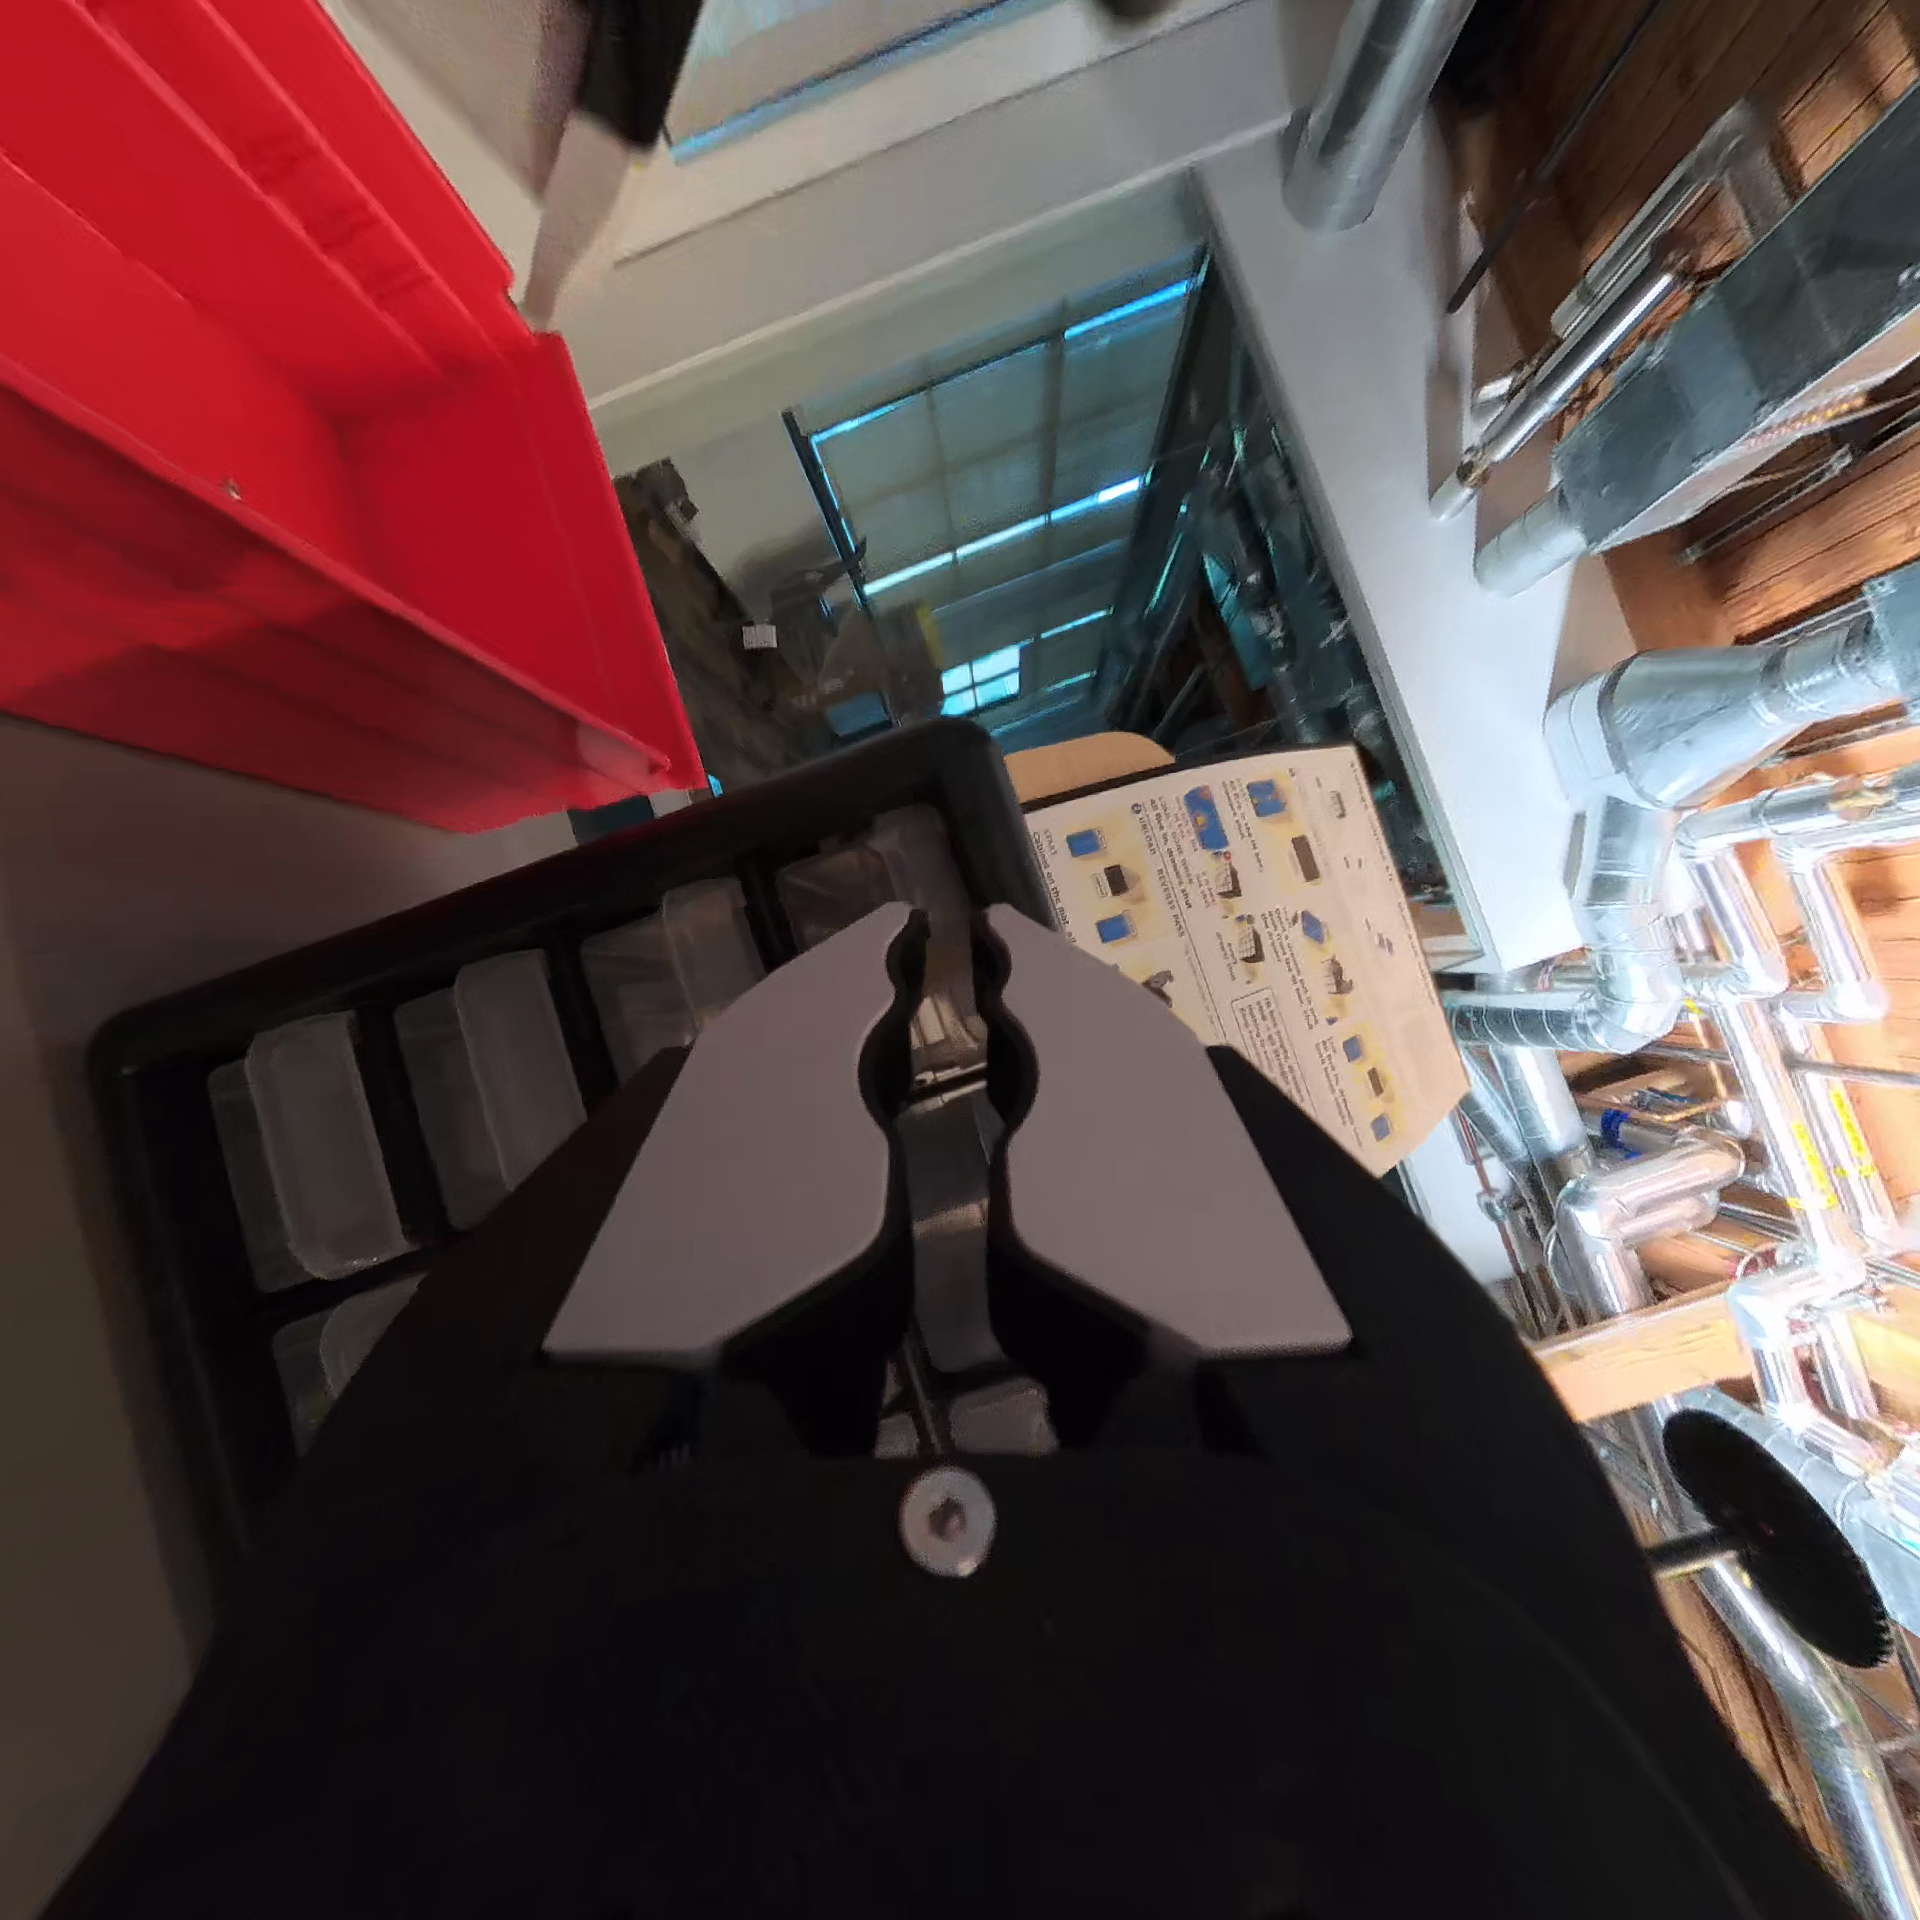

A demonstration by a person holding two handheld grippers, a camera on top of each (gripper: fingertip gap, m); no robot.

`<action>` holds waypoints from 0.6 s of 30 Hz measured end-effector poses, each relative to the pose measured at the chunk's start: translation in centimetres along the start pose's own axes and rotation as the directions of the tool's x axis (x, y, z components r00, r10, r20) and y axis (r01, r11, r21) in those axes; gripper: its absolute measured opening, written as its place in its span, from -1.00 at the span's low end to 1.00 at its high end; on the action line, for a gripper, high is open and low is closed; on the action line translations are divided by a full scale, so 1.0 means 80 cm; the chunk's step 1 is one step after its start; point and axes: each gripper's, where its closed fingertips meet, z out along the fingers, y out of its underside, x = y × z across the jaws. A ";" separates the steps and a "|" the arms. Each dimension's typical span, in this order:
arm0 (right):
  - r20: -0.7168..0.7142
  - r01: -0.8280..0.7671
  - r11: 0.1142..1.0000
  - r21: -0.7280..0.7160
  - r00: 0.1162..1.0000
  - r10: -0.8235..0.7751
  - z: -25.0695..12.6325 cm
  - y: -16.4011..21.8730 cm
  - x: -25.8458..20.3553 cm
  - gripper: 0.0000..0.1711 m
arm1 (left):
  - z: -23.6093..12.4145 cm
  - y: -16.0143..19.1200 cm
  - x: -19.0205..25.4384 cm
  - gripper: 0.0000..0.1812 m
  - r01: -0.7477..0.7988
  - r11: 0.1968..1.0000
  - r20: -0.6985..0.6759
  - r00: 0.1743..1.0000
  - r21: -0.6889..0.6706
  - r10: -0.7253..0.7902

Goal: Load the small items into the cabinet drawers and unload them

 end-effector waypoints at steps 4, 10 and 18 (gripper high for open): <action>0.016 -0.001 1.000 -0.004 1.000 0.001 -0.025 0.007 0.003 -0.90 | 0.056 0.026 0.000 -0.74 0.004 0.989 -0.026 1.000 -0.148 -0.008; 0.032 -0.021 0.998 -0.054 0.999 0.023 -0.043 0.039 0.003 -0.89 | 0.117 0.068 -0.006 -0.83 -0.021 0.946 -0.008 1.000 -0.323 0.020; 0.033 0.028 0.996 -0.081 0.999 -0.025 -0.042 0.059 -0.008 -0.90 | 0.144 0.084 -0.001 -0.92 -0.042 0.926 -0.035 0.999 -0.375 0.031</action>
